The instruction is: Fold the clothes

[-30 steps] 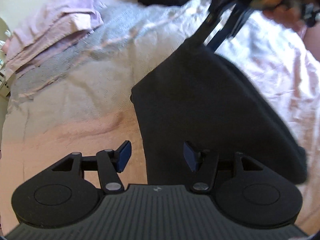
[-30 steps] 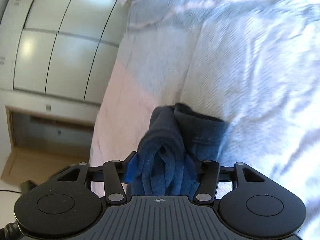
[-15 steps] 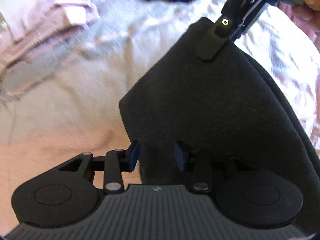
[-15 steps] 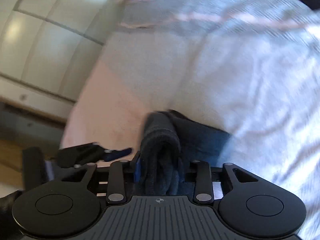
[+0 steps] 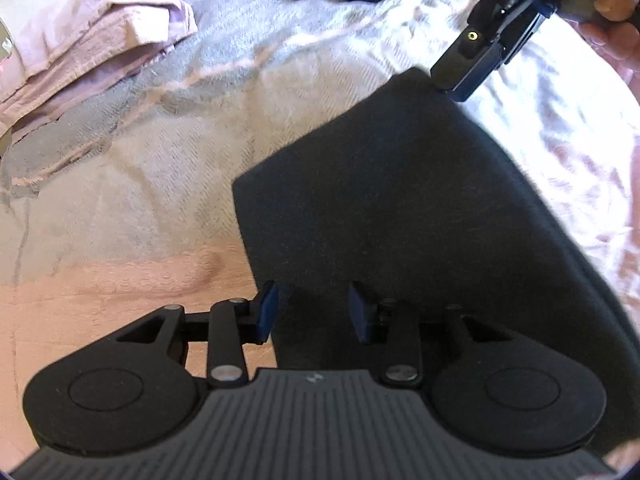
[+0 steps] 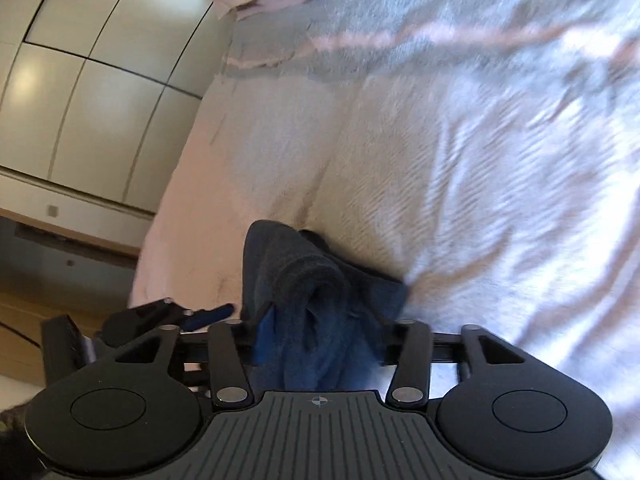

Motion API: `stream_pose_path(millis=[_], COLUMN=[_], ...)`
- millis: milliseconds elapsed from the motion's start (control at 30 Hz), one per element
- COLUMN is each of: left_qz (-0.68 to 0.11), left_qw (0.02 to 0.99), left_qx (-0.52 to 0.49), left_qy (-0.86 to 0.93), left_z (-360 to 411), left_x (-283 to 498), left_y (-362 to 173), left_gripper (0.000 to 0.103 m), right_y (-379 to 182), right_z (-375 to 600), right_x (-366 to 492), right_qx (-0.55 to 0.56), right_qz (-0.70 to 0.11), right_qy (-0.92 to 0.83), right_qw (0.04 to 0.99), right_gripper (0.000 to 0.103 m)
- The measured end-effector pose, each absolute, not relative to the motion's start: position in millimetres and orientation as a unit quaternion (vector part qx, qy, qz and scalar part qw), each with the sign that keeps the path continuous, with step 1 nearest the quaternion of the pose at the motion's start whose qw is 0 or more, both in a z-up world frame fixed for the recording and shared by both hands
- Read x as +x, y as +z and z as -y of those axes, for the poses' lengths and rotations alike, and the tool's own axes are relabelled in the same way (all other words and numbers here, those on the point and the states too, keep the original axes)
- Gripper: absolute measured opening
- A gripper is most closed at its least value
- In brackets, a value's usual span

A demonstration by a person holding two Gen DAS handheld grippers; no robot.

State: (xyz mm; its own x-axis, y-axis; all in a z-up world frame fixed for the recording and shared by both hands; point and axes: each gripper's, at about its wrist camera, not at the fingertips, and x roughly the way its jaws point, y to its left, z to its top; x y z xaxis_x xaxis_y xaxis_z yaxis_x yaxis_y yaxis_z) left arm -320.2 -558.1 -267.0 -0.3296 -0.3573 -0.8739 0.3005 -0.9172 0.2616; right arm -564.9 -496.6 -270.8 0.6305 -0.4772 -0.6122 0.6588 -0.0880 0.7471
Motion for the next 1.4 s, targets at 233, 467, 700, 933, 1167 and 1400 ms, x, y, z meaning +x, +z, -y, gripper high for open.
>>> stream_pose_path(millis=[233,467,700,933,1167,1400], left_qz=[0.019,0.004,0.017,-0.031,-0.004,0.003], left_qw=[0.200,0.207,0.223,0.153,0.086,0.108], left_qx=[0.559,0.565,0.539,0.485,0.555,0.554], left_qy=[-0.804,-0.799,-0.812,-0.860,-0.828,-0.825], left_z=[535,524,503,481,467,467], left_x=[-276,-265,-243,-242,-285,-287], left_y=[-257,-306,-272,-234,-288,-279], left_gripper=[0.036,0.035,0.036,0.037,0.039,0.039], right_y=[-230,-294,-254,-287,-324,-310], right_z=[483,478,423,378,347,351], right_x=[-493,-465,-475,-439,-413,-449], right_qx=[0.547,0.544,0.557,0.580,0.598,0.597], right_qz=[-0.093,-0.186,-0.144,-0.122,-0.141,-0.147], right_qy=[-0.346,-0.340,-0.353,-0.294,-0.238,-0.247], right_qw=[0.757,0.744,0.738,0.749,0.752,0.749], right_gripper=[0.050,0.034,0.079,0.080,0.078,0.078])
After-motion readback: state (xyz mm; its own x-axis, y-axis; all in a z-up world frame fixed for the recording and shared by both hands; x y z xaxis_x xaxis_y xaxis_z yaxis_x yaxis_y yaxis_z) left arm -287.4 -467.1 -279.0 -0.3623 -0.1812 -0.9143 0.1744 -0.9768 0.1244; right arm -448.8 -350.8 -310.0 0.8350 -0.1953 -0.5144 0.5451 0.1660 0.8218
